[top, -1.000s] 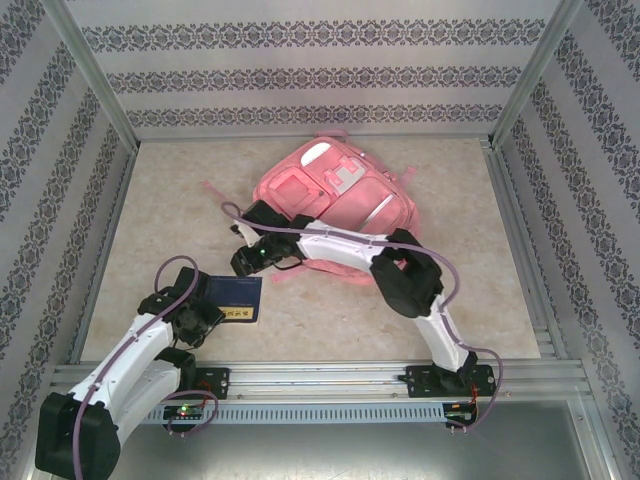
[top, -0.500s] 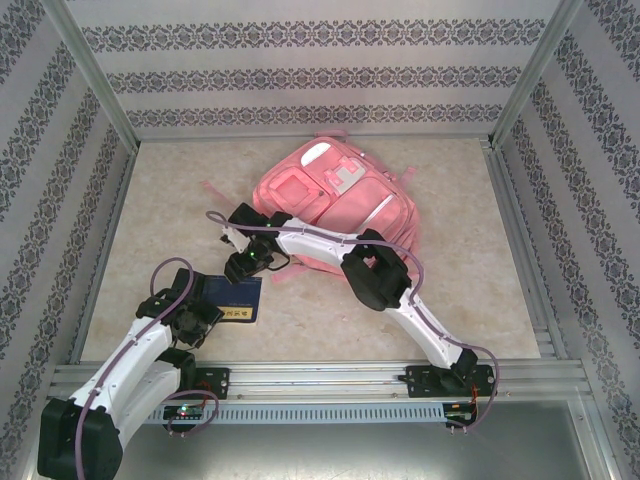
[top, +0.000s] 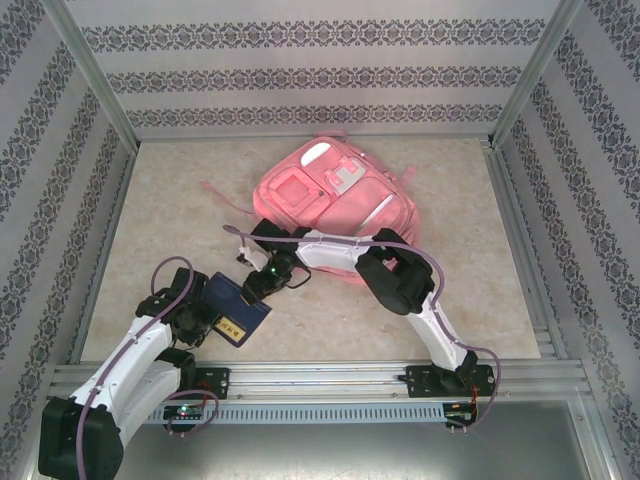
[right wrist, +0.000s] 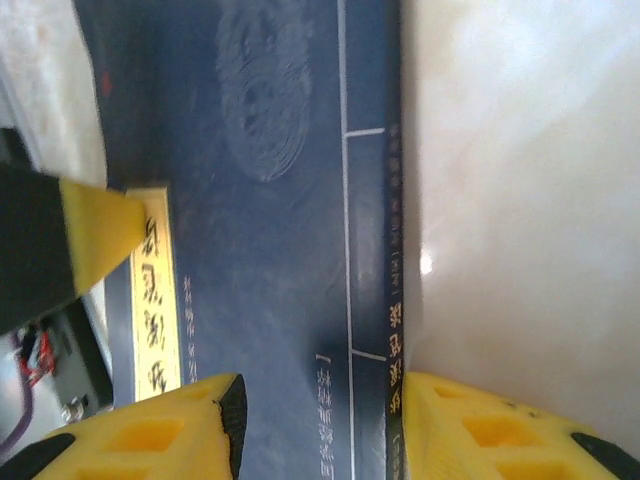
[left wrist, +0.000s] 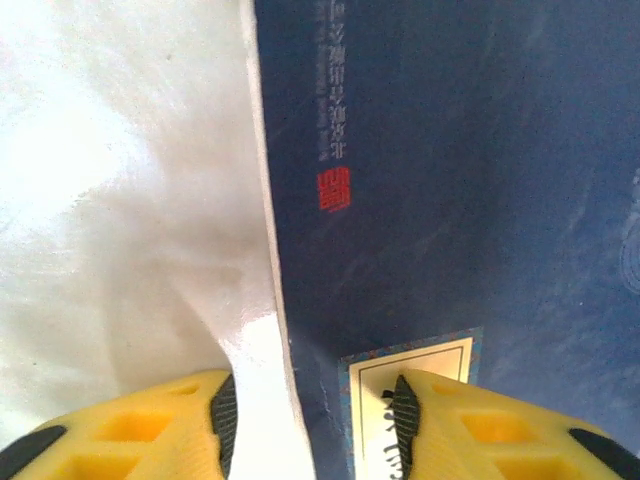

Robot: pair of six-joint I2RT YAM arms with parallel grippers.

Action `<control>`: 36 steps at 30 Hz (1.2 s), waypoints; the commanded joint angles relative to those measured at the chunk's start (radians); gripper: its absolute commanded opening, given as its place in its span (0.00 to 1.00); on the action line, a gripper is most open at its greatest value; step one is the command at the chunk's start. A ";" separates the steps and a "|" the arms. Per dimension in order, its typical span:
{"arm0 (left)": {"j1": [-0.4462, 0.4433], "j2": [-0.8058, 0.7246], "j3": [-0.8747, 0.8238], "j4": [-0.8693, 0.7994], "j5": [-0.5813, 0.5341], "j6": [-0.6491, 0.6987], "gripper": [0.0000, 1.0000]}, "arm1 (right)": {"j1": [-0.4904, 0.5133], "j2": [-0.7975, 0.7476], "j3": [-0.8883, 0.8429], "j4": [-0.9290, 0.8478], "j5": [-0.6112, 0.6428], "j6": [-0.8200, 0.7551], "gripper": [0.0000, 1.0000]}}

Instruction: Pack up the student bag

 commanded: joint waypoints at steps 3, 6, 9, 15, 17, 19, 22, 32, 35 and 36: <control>-0.002 0.047 -0.050 0.348 0.229 0.089 0.39 | 0.014 -0.056 -0.126 0.117 -0.214 0.102 0.46; -0.001 0.038 -0.058 0.364 0.266 0.105 0.38 | -0.020 -0.049 -0.175 0.250 -0.237 0.233 0.46; -0.001 0.022 -0.068 0.382 0.297 0.112 0.37 | -0.041 -0.043 -0.202 0.361 -0.237 0.342 0.45; -0.001 0.010 -0.071 0.391 0.318 0.122 0.34 | -0.027 -0.037 -0.182 0.333 -0.225 0.335 0.45; -0.001 0.012 -0.070 0.385 0.315 0.124 0.34 | -0.025 -0.048 -0.169 0.250 -0.144 0.283 0.44; -0.001 0.014 -0.076 0.388 0.315 0.121 0.34 | -0.023 -0.061 -0.164 0.189 -0.048 0.242 0.47; -0.001 0.021 -0.080 0.394 0.315 0.117 0.34 | -0.013 -0.058 -0.153 0.132 0.042 0.197 0.48; -0.001 0.045 -0.091 0.426 0.330 0.108 0.34 | 0.058 -0.002 -0.057 0.021 0.018 0.127 0.49; -0.001 0.049 -0.094 0.434 0.330 0.109 0.34 | 0.045 -0.034 -0.063 0.065 -0.085 0.159 0.47; -0.001 0.051 -0.093 0.436 0.330 0.109 0.33 | 0.037 -0.049 -0.067 0.087 -0.119 0.179 0.47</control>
